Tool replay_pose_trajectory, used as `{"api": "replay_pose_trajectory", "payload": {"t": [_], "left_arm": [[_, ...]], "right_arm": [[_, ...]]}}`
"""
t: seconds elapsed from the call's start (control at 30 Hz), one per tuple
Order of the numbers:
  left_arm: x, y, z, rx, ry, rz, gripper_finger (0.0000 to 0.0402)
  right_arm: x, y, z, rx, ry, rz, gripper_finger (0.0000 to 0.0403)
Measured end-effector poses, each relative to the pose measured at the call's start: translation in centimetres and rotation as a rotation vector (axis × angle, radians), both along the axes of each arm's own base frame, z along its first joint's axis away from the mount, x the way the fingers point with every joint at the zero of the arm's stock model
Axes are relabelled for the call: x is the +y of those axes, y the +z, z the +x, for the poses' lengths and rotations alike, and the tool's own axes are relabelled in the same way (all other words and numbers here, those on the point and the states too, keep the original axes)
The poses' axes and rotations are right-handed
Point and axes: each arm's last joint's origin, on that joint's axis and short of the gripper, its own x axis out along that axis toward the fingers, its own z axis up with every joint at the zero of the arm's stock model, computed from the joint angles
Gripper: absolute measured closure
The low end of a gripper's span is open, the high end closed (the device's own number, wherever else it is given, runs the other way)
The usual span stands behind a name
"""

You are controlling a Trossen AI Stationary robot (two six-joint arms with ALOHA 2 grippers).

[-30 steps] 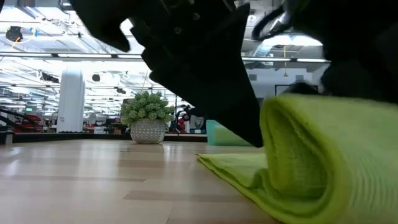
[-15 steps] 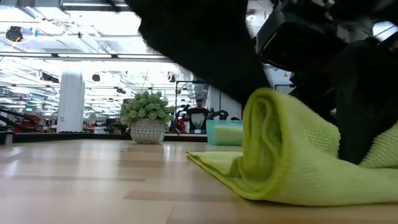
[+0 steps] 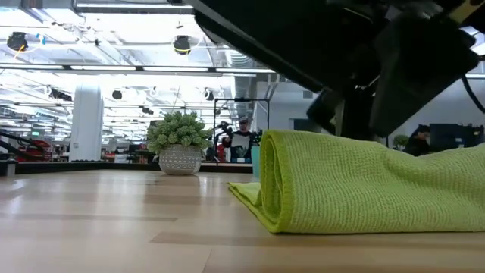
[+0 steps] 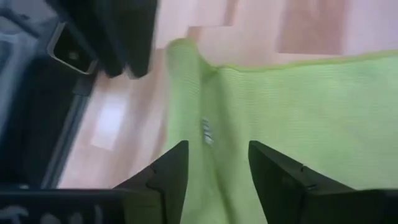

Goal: Roll microfiber towels into tight, uniform cylinder then place into a basket
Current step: Roll the green microfiber cloth

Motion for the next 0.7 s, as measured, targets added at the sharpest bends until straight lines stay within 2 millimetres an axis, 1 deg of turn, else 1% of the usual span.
{"api": "replay_pose_trajectory", "payload": {"t": [0.1,0.23,0.3,0.4,0.47,0.57,0.7], "left_arm": [[0.4,-0.7,0.5,-0.019,-0.038,-0.048,0.0317],[1.2,-1.5,0.8,0.007,-0.059,-0.098,0.0337],[1.7,-1.8,0.9,0.016,-0.029,-0.109,0.0344],[2.2,-2.1,0.8,0.041,0.0,-0.103,0.0353],[2.4,-2.1,0.9,0.046,0.011,-0.105,0.0357],[2.8,-2.5,0.5,0.093,0.048,-0.082,0.0362],[3.2,-2.7,0.1,0.104,0.113,-0.024,0.0366]], "right_arm": [[0.8,0.8,-0.9,-0.003,0.029,-0.016,0.0232],[3.0,2.0,-2.5,-0.036,0.129,-0.011,0.0258],[4.2,1.8,-3.2,-0.033,0.183,-0.019,0.0275],[5.3,0.6,-3.6,-0.01,0.205,-0.044,0.0302],[5.3,-0.3,-3.4,0.005,0.146,-0.086,0.0319],[4.4,-1.1,-2.8,0.03,0.029,-0.131,0.034],[3.4,-1.2,-2.3,0.046,-0.031,-0.125,0.0359]]}}
